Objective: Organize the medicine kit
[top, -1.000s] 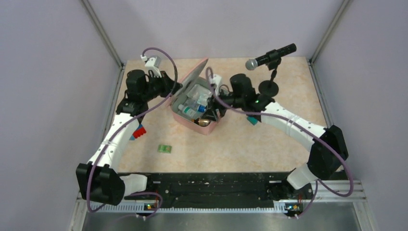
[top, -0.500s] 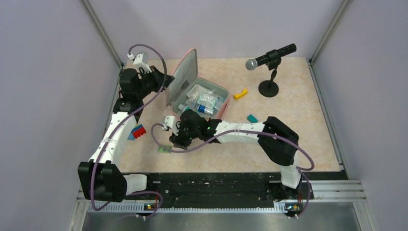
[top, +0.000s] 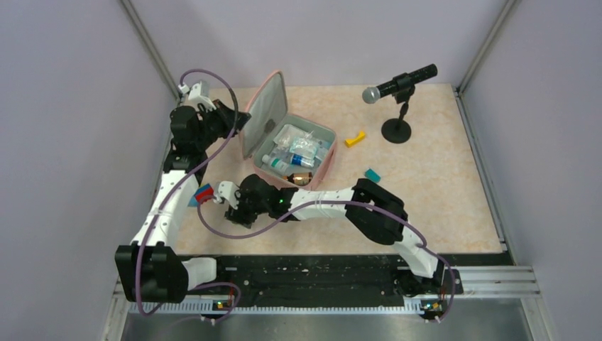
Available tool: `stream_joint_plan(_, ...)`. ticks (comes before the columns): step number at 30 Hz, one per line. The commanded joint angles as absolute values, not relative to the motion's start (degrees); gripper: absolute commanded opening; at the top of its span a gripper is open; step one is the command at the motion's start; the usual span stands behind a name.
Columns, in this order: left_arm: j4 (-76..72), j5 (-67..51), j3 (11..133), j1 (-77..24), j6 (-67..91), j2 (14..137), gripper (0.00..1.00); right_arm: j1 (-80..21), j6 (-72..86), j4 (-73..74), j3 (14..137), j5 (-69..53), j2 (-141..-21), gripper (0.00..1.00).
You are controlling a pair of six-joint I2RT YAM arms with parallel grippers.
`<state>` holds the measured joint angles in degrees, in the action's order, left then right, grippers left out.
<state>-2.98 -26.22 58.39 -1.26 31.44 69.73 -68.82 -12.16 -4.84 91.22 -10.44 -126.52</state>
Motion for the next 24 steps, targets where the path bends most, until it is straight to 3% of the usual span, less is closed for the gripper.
stream_joint_plan(1, -0.26, -25.74, 57.04, -0.53, 32.09, 68.48, 0.00, -70.13, -12.15, -6.55, 93.89, -9.45, -128.83, 0.57)
stream_joint_plan(12, -1.16, -26.32, 56.95, -0.58, 32.69, 68.96, 0.00, -70.31, -15.09, -4.41, 92.84, -10.21, -130.24, 0.46)
stream_joint_plan(21, -1.69, -26.97, 56.95, -0.53, 33.42, 69.68, 0.00, -70.16, -18.40, -4.03, 89.86, -9.88, -128.46, 0.29)
stream_joint_plan(24, -1.84, -27.11, 57.27, -0.53, 33.31, 69.89, 0.00, -69.96, -19.81, -3.90, 88.67, -9.47, -125.28, 0.29)
